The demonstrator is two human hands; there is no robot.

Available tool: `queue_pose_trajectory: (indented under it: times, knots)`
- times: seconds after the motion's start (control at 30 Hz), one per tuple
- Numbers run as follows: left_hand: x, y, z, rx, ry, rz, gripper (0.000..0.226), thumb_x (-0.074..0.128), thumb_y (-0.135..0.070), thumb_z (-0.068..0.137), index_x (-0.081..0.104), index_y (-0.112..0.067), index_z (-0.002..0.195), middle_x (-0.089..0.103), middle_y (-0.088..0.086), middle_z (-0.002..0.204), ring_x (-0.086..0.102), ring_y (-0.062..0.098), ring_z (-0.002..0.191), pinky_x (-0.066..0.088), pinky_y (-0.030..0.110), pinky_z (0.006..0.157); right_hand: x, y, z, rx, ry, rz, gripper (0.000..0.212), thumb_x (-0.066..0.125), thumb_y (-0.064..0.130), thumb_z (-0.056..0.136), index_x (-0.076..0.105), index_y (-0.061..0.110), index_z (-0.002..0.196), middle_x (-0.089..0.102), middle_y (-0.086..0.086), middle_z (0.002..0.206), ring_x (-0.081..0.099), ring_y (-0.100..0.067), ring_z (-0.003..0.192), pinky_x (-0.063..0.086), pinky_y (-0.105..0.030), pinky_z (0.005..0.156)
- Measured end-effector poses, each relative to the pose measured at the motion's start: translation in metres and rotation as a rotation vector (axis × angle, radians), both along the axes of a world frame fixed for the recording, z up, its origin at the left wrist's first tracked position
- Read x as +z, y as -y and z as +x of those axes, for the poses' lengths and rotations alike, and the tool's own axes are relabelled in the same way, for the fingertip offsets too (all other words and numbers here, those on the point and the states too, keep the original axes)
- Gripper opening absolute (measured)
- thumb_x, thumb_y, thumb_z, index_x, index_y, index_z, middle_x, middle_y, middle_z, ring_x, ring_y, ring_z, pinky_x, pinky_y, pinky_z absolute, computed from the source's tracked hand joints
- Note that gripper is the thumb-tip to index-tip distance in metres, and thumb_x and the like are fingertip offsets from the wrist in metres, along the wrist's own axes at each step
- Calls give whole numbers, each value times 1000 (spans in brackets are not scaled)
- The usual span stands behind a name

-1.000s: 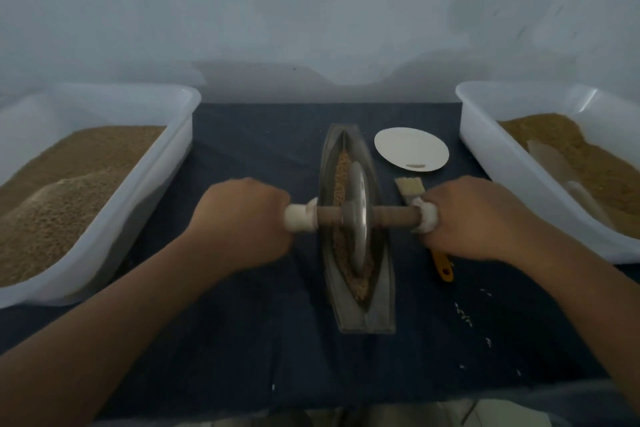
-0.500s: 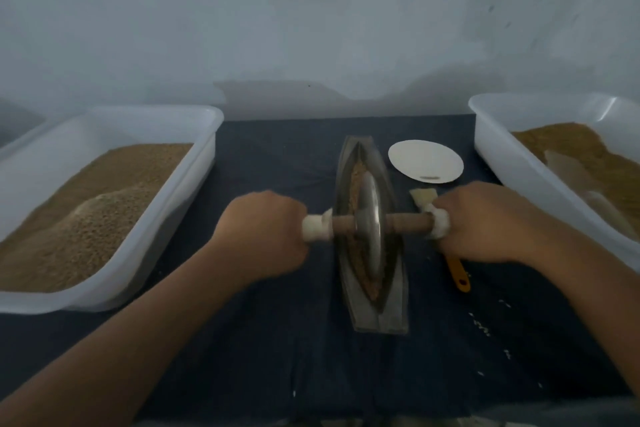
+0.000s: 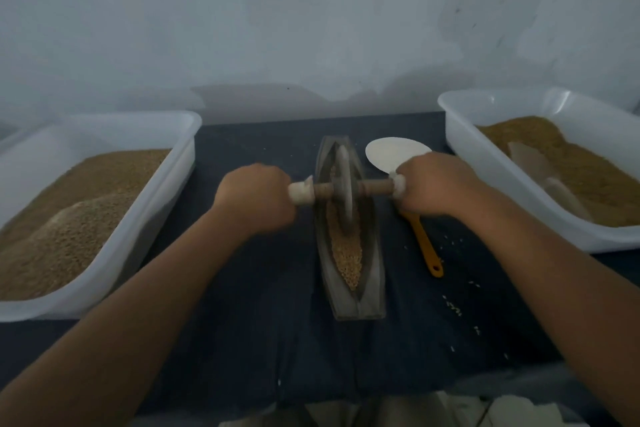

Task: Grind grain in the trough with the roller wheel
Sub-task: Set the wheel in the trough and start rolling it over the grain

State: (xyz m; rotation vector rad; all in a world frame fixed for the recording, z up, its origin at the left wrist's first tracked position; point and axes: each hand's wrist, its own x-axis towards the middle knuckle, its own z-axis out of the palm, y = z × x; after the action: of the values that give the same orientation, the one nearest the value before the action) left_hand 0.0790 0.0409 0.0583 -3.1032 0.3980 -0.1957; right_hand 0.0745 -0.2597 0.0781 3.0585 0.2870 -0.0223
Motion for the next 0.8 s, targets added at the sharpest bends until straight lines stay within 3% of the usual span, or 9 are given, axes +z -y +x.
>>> queue_pose_trajectory:
  times: [0.1,0.17,0.2,0.27,0.37,0.43,0.57,0.7,0.8]
  knots:
    - [-13,-18,-54,-124,149,18,28,54,-53,71,43,-31,60,45,-12,54,38,6,47,23,23,46,1,15,-49,96,-187,103,20,60,59,77,64,39,79,68,13,73,64,-2,64,45,-26,53]
    - [-15,-25,-61,-137,174,-2,30,55,-56,69,39,-33,58,41,-12,50,32,4,44,17,21,45,1,17,-61,143,-146,119,26,51,69,68,60,51,85,61,41,82,59,15,73,38,-23,49]
    - [-15,-25,-55,-119,121,-9,29,56,-55,70,42,-32,59,44,-12,53,36,5,46,21,21,46,-1,16,-56,139,-107,107,27,50,69,69,61,47,81,61,39,79,60,13,71,36,-24,48]
    - [-14,-17,-31,-50,-5,-27,26,57,-53,75,52,-30,64,55,-11,63,51,11,55,34,26,50,-11,8,-30,85,38,48,28,58,59,81,59,34,70,63,9,63,60,-8,56,38,-28,50]
    - [-4,2,21,47,21,-24,23,60,-47,79,58,-25,71,64,-5,76,61,22,68,45,32,60,-19,-4,17,-44,292,-21,27,56,44,93,57,29,71,55,7,64,56,-14,60,40,-30,54]
    - [2,12,41,77,70,-8,20,61,-44,76,58,-25,72,63,-4,75,61,23,68,45,32,61,-17,-9,36,-98,316,-53,30,52,47,93,61,28,72,57,6,65,54,-15,58,40,-29,53]
    - [4,8,20,32,-9,-18,17,63,-41,75,57,-26,70,63,-6,76,62,22,70,49,32,64,-6,-1,22,-48,70,2,31,53,48,95,62,28,73,63,5,70,60,-14,64,52,-35,62]
    - [-14,-18,-41,-47,-62,-34,21,57,-50,69,57,-29,68,58,-11,64,56,10,59,36,25,50,10,12,-31,99,-324,55,18,70,49,75,63,32,73,68,12,68,64,-5,60,47,-28,54]
    - [-21,-24,-56,-30,-113,-90,23,54,-52,68,57,-29,67,57,-12,60,53,5,54,32,24,47,8,12,-34,116,-252,13,22,66,54,74,64,32,70,66,9,64,62,-6,55,42,-25,50]
